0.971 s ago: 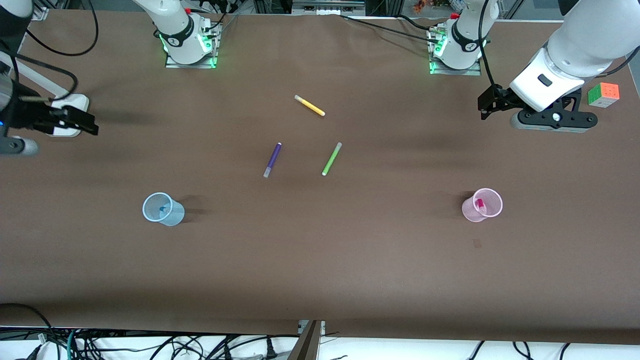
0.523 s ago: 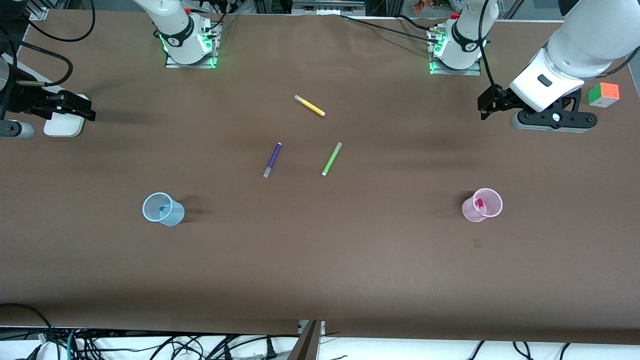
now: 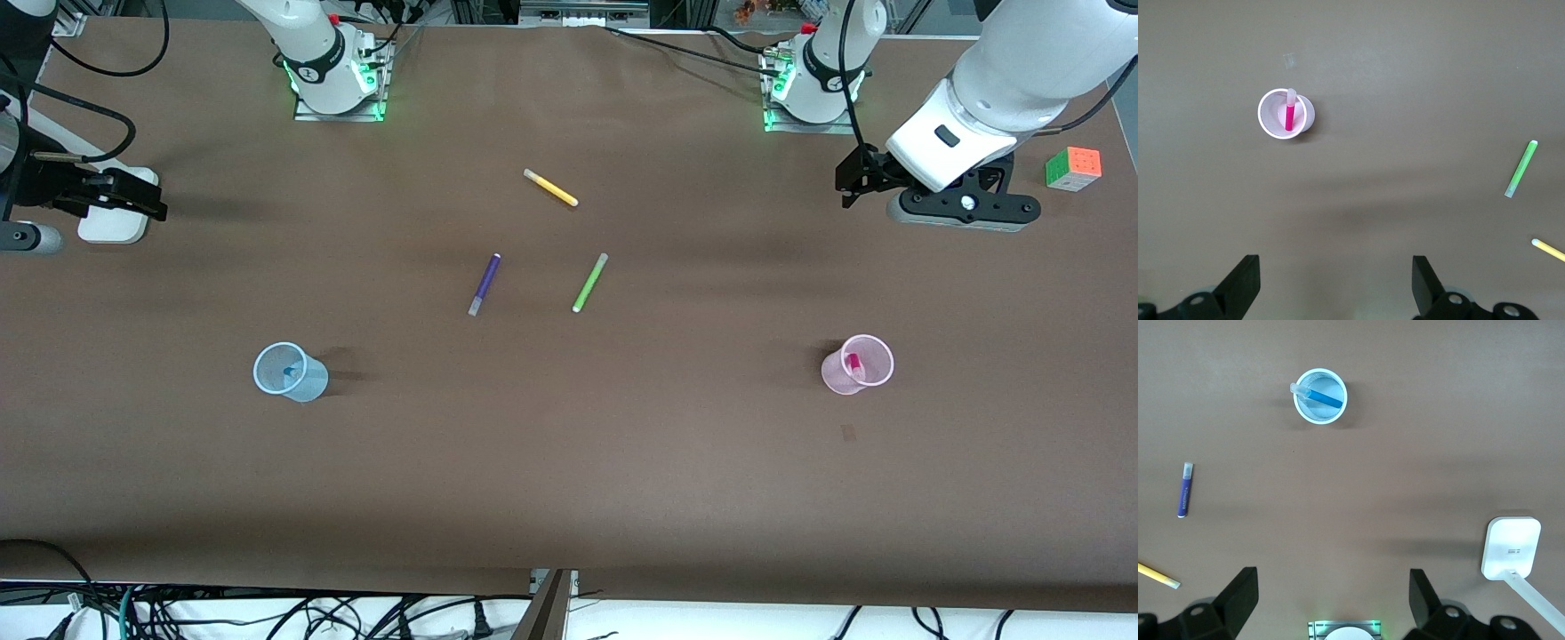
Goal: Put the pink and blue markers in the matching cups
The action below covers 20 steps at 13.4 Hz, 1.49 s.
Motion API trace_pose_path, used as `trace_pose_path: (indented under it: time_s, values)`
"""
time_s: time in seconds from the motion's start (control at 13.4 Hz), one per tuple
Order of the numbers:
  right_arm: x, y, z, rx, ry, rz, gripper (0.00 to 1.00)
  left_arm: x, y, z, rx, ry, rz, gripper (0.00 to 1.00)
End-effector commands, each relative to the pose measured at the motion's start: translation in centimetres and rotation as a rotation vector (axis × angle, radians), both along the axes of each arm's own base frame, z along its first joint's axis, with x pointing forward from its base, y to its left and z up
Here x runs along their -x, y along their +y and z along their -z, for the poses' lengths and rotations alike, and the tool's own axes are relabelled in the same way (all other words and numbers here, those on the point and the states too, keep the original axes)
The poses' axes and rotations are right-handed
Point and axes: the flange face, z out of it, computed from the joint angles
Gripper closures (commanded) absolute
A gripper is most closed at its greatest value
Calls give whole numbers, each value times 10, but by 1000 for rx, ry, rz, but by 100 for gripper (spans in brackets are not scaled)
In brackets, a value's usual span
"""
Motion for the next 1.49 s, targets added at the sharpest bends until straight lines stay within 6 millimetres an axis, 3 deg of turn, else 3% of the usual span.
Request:
trace_pose_path:
  time_s: [0.0, 0.45, 1.42]
  values:
    - [1, -1, -2, 15, -12, 4, 0, 1, 3, -8, -24, 0, -4, 0]
    - [0, -14, 2, 12, -3, 26, 0, 1, 4, -9, -22, -1, -5, 0]
    - [0, -16, 3, 14, -1, 27, 0, -2, 17, -12, -10, -12, -21, 0]
